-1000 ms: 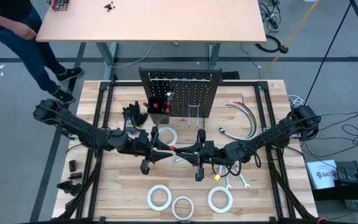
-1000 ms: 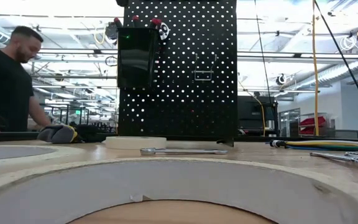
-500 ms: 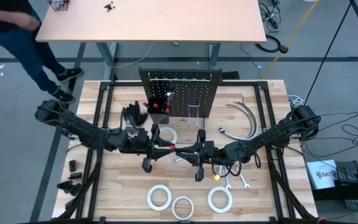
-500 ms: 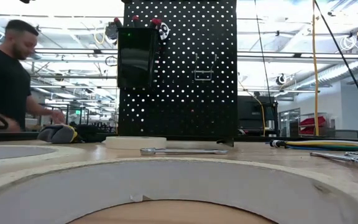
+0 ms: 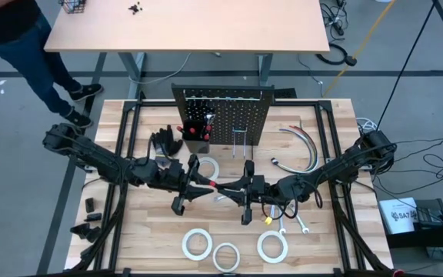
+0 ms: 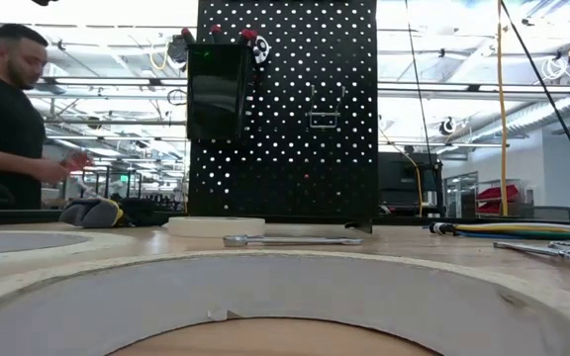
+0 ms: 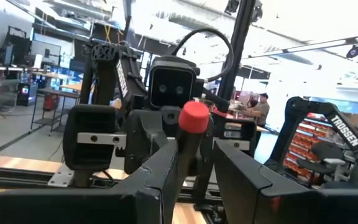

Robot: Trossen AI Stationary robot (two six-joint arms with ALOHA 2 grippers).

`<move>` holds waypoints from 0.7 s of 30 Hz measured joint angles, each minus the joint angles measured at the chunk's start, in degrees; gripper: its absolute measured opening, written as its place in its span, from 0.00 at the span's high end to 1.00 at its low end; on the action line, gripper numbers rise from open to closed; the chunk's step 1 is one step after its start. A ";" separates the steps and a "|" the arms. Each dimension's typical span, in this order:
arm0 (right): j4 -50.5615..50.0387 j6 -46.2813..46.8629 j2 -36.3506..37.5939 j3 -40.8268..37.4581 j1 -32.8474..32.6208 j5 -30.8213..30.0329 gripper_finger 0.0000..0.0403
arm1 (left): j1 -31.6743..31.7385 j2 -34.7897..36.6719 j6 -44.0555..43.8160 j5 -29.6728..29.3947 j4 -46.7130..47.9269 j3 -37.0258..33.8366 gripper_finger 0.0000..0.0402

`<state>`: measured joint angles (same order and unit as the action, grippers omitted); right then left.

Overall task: Hang tools onto peg board
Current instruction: Put the black nut driver into the black bin on the peg board

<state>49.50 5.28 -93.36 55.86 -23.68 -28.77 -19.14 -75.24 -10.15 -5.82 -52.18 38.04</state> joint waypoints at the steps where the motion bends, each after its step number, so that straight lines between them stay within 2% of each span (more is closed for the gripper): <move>1: -0.02 0.00 0.00 0.00 0.02 0.04 0.91 | 0.00 0.00 0.01 0.00 -0.01 0.00 0.74; 21: -0.17 1.64 0.00 0.00 0.11 -0.05 0.91 | 0.83 0.00 1.53 -0.59 -1.52 0.00 0.74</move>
<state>49.32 6.92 -93.36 55.86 -23.57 -28.82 -18.31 -75.24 -8.62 -6.42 -53.69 38.04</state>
